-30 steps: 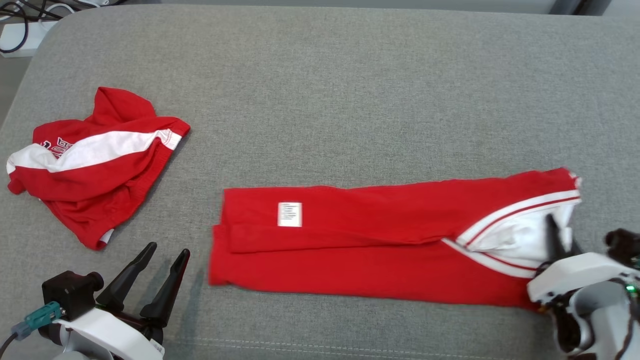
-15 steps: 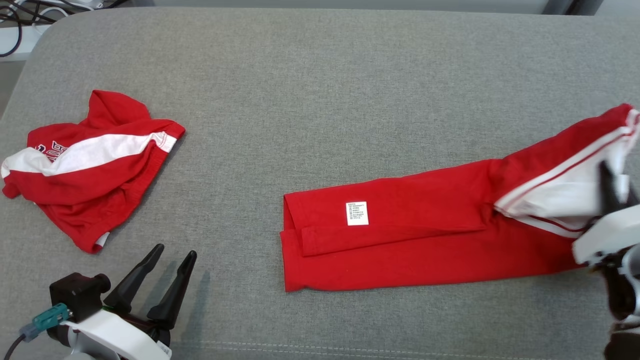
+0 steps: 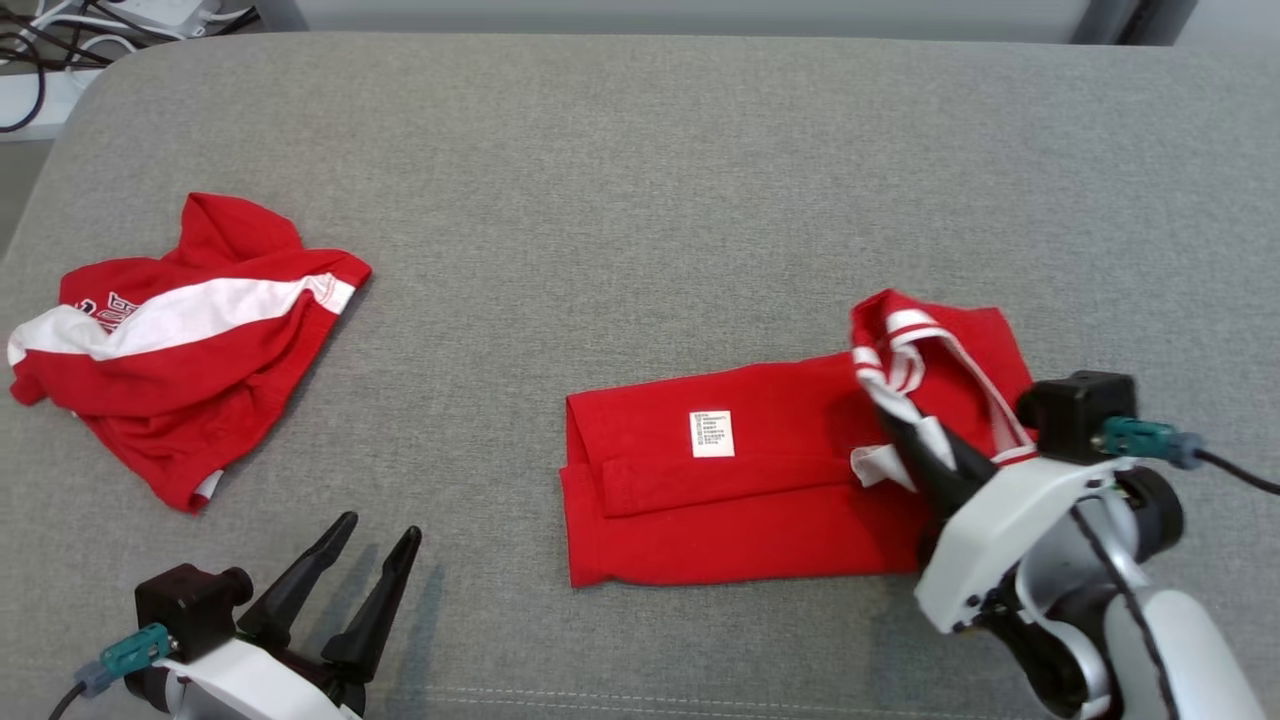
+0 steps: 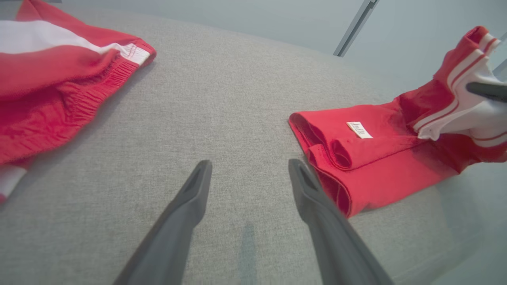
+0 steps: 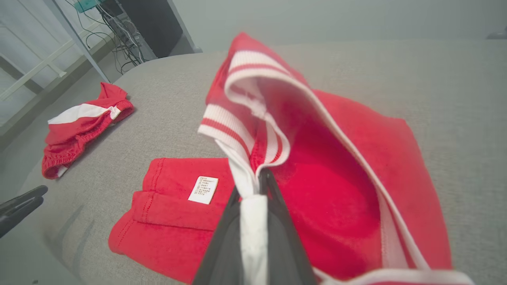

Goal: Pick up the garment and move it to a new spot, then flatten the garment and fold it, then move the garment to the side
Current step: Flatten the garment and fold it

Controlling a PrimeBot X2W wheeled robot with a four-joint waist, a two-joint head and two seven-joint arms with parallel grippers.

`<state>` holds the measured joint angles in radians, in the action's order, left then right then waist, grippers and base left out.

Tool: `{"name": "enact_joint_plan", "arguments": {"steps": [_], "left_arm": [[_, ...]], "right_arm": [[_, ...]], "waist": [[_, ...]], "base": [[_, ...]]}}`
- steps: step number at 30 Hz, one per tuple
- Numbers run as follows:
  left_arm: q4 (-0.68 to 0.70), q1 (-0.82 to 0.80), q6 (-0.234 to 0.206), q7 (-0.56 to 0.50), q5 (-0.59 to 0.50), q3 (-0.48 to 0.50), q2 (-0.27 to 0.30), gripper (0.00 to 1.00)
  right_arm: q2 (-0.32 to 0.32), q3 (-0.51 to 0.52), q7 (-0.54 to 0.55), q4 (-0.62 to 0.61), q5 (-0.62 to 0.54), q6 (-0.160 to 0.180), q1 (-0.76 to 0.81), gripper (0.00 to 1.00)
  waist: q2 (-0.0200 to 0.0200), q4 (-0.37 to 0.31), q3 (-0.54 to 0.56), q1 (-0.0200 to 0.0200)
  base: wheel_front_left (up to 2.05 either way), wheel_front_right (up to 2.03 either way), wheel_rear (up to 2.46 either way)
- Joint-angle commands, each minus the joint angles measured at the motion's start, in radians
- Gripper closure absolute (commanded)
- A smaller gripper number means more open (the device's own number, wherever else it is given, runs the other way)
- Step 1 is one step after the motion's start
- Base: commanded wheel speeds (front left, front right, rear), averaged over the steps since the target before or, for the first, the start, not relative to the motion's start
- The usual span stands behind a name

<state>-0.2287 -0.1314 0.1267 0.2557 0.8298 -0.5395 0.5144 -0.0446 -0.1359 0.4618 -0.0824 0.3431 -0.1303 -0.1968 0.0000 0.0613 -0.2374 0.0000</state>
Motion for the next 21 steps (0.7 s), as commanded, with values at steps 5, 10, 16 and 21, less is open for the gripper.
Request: {"name": "enact_joint_plan", "arguments": {"steps": [5, 10, 16, 21], "left_arm": [[0.005, -0.042, 0.004, 0.006, 0.018, 0.011, 0.021, 0.00], [-0.010, -0.053, 0.004, 0.006, 0.027, -0.012, 0.010, 0.00], [-0.029, -0.068, 0.004, 0.006, 0.042, -0.040, -0.006, 0.00], [-0.039, -0.072, 0.004, 0.006, 0.047, -0.049, -0.014, 0.00]], "right_arm": [[-0.006, -0.128, 0.006, 0.037, 0.016, 0.000, -0.077, 1.00], [-0.006, -0.225, -0.016, 0.140, 0.053, 0.000, -0.141, 1.00], [-0.006, -0.309, -0.061, 0.287, 0.097, 0.000, -0.223, 1.00], [-0.006, -0.329, -0.132, 0.386, 0.147, 0.000, -0.274, 0.00]], "waist": [[0.0000, 0.042, 0.004, 0.0000], [0.0000, 0.088, 0.008, 0.0000], [0.0000, 0.141, 0.013, 0.0000], [0.0000, 0.155, 0.013, 0.0000]], "base": [[0.00, 0.00, 0.00], [0.00, 0.00, 0.00], [0.00, 0.00, 0.00], [0.00, 0.00, 0.00]]}}
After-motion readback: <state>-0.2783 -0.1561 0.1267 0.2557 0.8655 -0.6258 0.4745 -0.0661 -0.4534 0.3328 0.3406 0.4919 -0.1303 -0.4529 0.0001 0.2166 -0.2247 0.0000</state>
